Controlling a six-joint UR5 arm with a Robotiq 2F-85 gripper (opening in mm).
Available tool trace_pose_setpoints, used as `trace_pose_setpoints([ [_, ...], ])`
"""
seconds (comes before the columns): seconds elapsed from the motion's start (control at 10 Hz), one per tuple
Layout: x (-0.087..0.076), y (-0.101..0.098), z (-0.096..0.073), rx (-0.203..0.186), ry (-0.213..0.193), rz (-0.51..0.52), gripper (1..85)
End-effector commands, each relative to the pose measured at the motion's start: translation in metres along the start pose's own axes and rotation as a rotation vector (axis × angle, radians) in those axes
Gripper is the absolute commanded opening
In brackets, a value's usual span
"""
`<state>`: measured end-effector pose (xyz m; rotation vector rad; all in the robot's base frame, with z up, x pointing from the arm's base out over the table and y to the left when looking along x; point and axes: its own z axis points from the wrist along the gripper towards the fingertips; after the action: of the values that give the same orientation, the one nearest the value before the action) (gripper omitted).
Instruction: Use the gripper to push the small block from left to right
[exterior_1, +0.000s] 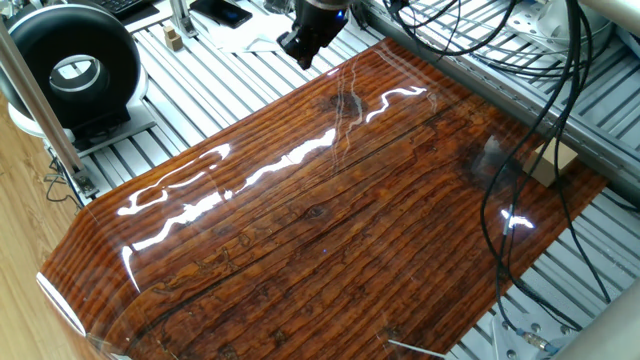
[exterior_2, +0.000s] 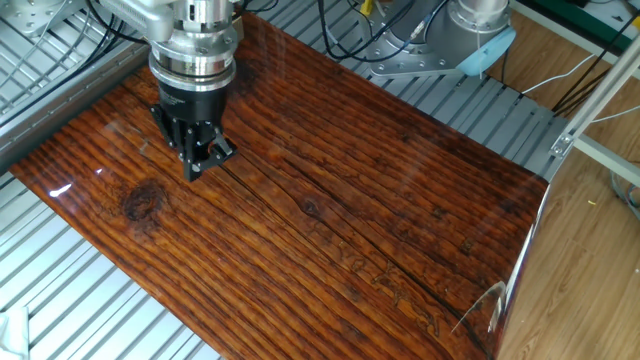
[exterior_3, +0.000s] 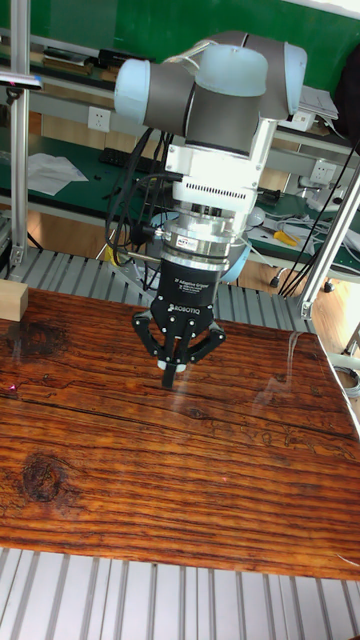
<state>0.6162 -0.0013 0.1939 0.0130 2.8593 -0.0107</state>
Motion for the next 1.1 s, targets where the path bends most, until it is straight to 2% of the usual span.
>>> trace_pose_setpoints([
  [0.0, 0.030, -0.012, 0.010, 0.008, 0.086, -0.019, 1.0],
  [0.1, 0.046, -0.016, 0.016, -0.007, 0.125, -0.050, 1.0],
  [0.2, 0.068, -0.019, 0.016, -0.026, 0.194, -0.088, 1.0],
  [0.3, 0.072, -0.018, 0.016, -0.040, 0.205, -0.093, 1.0],
  [0.5, 0.078, -0.005, 0.018, -0.089, 0.215, -0.050, 1.0],
  [0.7, 0.069, -0.022, 0.027, -0.052, 0.151, -0.109, 1.0],
  [0.8, 0.071, -0.022, 0.033, -0.074, 0.130, -0.138, 1.0],
  [0.9, 0.080, -0.014, 0.036, -0.110, 0.142, -0.138, 1.0],
  [1.0, 0.090, -0.010, 0.036, -0.133, 0.173, -0.157, 1.0],
])
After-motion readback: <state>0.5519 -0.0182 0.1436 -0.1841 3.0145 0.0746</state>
